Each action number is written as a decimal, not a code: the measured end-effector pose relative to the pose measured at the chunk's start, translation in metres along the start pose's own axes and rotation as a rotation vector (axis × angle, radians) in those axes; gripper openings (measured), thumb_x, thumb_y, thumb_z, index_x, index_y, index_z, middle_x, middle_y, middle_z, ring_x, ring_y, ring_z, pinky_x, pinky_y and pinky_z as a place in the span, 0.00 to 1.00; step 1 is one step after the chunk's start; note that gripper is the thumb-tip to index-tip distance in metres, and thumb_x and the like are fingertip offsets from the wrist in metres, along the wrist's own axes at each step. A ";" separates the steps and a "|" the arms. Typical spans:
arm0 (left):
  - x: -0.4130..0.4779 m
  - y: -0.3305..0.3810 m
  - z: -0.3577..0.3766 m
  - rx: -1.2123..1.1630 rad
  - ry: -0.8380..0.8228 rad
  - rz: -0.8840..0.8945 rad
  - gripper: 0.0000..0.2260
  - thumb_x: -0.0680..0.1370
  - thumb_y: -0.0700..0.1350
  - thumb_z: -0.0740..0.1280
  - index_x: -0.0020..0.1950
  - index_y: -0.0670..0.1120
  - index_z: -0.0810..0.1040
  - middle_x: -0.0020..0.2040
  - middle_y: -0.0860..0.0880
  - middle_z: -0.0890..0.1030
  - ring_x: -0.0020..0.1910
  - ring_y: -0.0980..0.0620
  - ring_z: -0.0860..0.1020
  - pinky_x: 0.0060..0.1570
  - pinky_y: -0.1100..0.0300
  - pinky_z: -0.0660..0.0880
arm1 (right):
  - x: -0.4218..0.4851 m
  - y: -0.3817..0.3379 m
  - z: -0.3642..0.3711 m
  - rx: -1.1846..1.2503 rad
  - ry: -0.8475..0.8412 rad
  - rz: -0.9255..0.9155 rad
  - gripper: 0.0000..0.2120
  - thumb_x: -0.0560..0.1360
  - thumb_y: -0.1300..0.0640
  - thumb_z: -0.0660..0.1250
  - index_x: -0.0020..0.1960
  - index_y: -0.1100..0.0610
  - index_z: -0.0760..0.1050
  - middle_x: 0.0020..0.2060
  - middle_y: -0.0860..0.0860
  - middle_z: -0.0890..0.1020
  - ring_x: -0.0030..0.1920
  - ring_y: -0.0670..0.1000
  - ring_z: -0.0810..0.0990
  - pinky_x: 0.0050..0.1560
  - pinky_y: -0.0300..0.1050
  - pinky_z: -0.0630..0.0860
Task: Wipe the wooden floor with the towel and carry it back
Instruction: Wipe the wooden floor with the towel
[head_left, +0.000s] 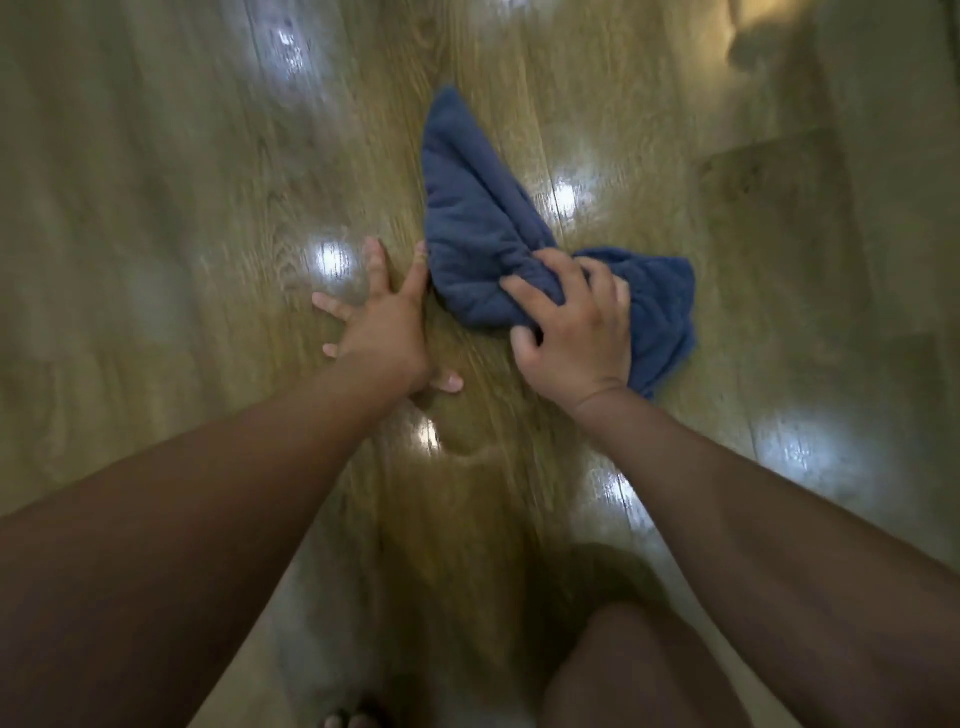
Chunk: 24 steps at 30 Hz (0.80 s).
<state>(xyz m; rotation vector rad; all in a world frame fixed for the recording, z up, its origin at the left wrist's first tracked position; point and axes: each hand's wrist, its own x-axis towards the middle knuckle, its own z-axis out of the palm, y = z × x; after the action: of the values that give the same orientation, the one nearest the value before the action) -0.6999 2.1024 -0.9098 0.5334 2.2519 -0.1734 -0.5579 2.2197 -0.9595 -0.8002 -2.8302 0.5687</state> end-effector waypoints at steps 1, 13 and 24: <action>0.001 0.000 0.000 0.042 0.014 0.034 0.66 0.59 0.55 0.84 0.78 0.65 0.36 0.78 0.50 0.28 0.76 0.26 0.40 0.67 0.23 0.54 | 0.001 0.000 -0.002 0.002 -0.002 0.005 0.19 0.68 0.51 0.65 0.57 0.46 0.82 0.63 0.53 0.80 0.57 0.62 0.76 0.58 0.56 0.69; -0.086 0.007 0.109 0.266 0.122 0.143 0.57 0.67 0.58 0.79 0.81 0.43 0.43 0.80 0.32 0.48 0.77 0.33 0.58 0.72 0.33 0.58 | -0.037 -0.017 -0.009 0.009 -0.037 0.127 0.22 0.76 0.46 0.63 0.70 0.41 0.72 0.73 0.51 0.69 0.68 0.60 0.69 0.68 0.54 0.64; -0.078 -0.001 0.112 0.234 0.210 0.209 0.55 0.65 0.58 0.81 0.80 0.42 0.52 0.78 0.33 0.58 0.77 0.35 0.59 0.71 0.33 0.61 | -0.230 0.249 -0.125 -0.233 0.254 0.821 0.27 0.74 0.44 0.55 0.70 0.53 0.69 0.64 0.68 0.73 0.63 0.69 0.72 0.67 0.62 0.69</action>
<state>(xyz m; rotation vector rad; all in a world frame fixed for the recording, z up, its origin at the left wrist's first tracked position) -0.5780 2.0444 -0.9274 0.9459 2.3724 -0.2880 -0.2150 2.3338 -0.9518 -1.9373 -2.2693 0.1823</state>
